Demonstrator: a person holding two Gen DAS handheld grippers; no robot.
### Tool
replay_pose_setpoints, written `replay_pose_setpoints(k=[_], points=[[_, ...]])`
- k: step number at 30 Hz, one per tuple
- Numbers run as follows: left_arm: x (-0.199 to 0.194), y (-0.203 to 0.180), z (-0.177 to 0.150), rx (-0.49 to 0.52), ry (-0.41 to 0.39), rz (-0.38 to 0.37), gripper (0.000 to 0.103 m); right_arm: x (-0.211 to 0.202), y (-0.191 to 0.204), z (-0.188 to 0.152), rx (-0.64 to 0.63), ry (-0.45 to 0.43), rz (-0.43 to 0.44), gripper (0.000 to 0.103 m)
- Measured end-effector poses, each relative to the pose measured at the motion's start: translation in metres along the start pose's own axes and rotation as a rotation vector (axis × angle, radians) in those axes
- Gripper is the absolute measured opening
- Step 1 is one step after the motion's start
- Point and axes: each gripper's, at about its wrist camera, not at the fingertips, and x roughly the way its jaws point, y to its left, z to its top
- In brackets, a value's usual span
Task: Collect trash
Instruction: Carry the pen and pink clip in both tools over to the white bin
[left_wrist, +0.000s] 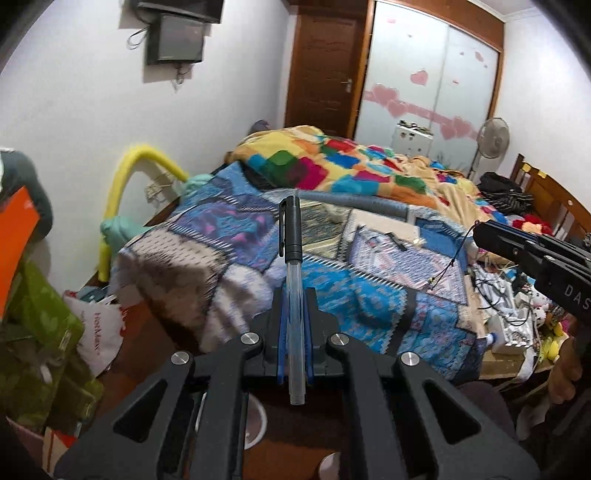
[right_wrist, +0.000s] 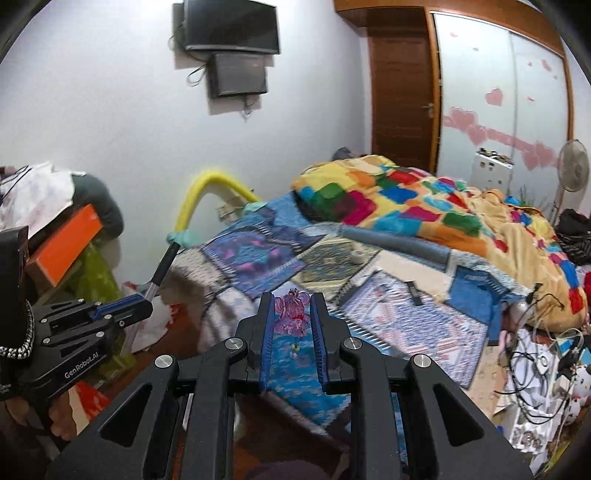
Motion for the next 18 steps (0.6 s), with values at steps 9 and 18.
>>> replay_pose_setpoints(k=[9,18], points=[[0.0,0.055,-0.04,-0.06,0.063,0.065,0.007,0.03,0.056,-0.018,-0.059,0.084,0.086,0.018],[0.017,0.102,-0.088,-0.136,0.156,0.101,0.007,0.072,0.101,-0.043,-0.141,0.203,0.143,0.018]])
